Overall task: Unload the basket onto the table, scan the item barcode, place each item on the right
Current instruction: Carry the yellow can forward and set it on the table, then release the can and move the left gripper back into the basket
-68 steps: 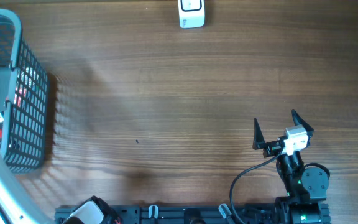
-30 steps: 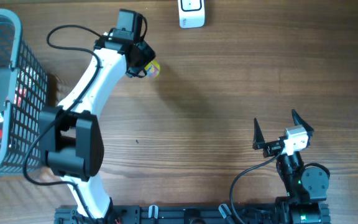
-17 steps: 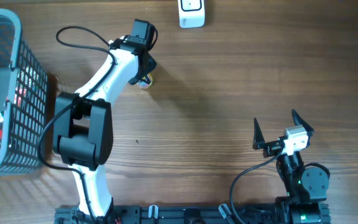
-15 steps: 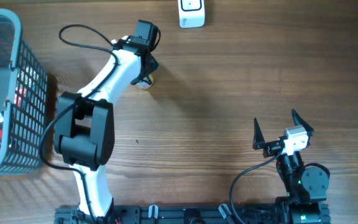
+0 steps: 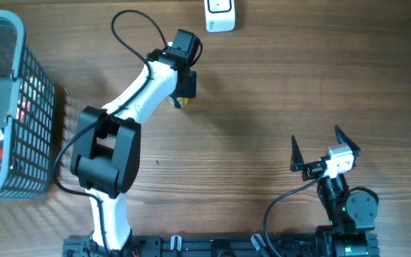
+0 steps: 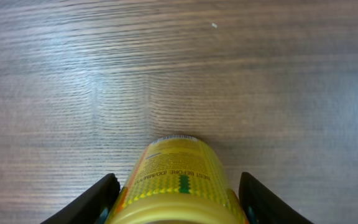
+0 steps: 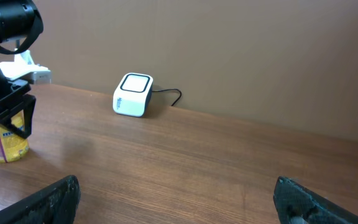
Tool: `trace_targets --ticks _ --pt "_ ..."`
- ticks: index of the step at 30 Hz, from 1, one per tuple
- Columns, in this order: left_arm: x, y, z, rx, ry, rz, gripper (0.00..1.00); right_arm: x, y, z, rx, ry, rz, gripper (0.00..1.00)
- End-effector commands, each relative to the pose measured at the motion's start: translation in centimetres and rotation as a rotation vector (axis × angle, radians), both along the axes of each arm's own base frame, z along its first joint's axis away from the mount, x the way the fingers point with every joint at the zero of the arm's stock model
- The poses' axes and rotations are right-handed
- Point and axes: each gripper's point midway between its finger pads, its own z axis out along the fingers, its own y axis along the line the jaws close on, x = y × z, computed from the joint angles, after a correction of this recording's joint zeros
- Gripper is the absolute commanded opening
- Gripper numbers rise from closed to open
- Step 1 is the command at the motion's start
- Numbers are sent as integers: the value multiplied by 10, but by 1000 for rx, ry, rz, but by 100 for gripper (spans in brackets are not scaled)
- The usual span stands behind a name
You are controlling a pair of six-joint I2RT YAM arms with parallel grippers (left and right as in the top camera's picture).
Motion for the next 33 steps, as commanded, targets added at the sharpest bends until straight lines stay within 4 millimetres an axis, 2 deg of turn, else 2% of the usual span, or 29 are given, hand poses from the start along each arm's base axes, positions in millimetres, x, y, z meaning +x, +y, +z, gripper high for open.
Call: trace_targets --ticks 1,3,4,6,10,15,17,21,25,27,28,29,31,33 --pt "-5 -4 -12 36 48 -179 64 0 -1 1 19 -3 -6 100" --pt "-5 -4 -12 49 49 -218 81 0 -1 1 18 -3 -6 100" --pt "-4 -3 -11 54 48 -228 85 0 -1 1 18 -3 -6 100" --pt "-4 -3 -11 56 47 -230 100 0 -1 1 18 -3 -6 100" --pt "-2 -3 -2 50 25 -229 100 0 -1 1 18 -3 -6 100" --pt "1 -5 33 18 -51 -203 100 0 -1 1 18 -3 -6 100" --pt "-1 -8 64 -14 -103 -204 100 0 -1 1 18 -3 -6 100" --pt "-8 -8 111 -58 -189 -211 100 0 -1 1 18 -3 -6 100" --pt "-23 -12 168 -139 -291 -233 100 0 -1 1 19 -3 -6 100" --pt "-29 -9 192 -161 -347 -208 100 0 -1 1 18 -3 -6 100" --pt "-31 -3 210 -175 -396 -158 100 0 -1 1 18 -3 -6 100" --pt "-33 6 226 -174 -446 -96 100 0 -1 1 18 -3 -6 100" --pt "-37 44 265 -127 -590 133 100 0 -1 1 18 -3 -6 100" --pt "-55 107 315 -55 -796 481 100 0 -1 1 18 -3 -6 100"
